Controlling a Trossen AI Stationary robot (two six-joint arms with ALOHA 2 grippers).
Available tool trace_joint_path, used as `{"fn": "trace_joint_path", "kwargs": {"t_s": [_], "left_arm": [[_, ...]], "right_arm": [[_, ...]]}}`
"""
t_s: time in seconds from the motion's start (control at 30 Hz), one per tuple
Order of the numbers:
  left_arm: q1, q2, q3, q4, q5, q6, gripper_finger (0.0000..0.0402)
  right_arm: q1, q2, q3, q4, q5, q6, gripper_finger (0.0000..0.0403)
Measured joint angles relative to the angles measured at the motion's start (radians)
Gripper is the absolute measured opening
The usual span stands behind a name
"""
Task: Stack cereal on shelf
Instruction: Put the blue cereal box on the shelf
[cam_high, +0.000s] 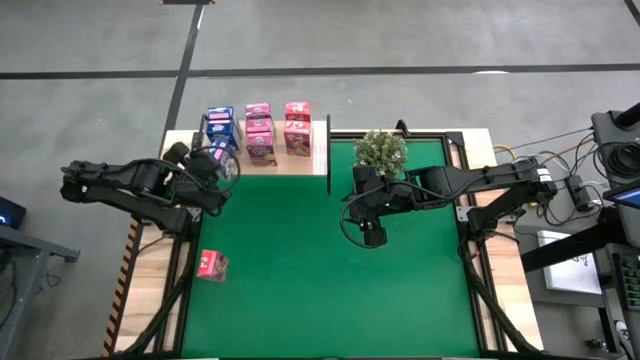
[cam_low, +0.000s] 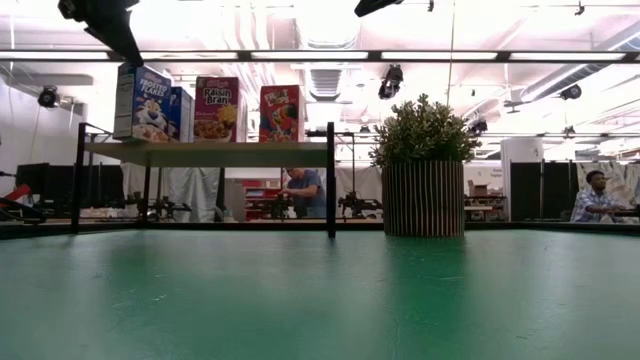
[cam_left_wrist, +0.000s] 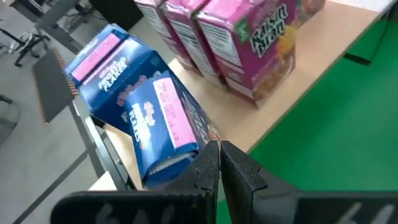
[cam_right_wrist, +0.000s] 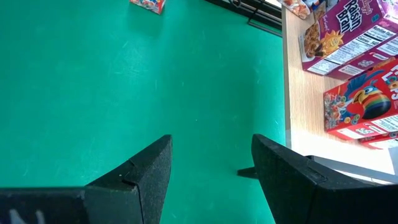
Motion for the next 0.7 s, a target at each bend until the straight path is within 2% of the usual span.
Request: {"fn": "trace_joint_path", "kwargs": {"t_s": [0.4, 0.7], "left_arm": [[0.000, -0.003, 0.000, -0.110, 0.011, -0.055, 0.0000], [-0.001, 0.002, 0.000, -0.103, 0.051, -0.078, 0.0000]], "right_arm": [[0.000, 0.000, 0.000, 0.000, 0.000, 0.003, 0.0210], [0.000, 0.000, 0.000, -0.001, 0.000, 0.003, 0.0210]]}}
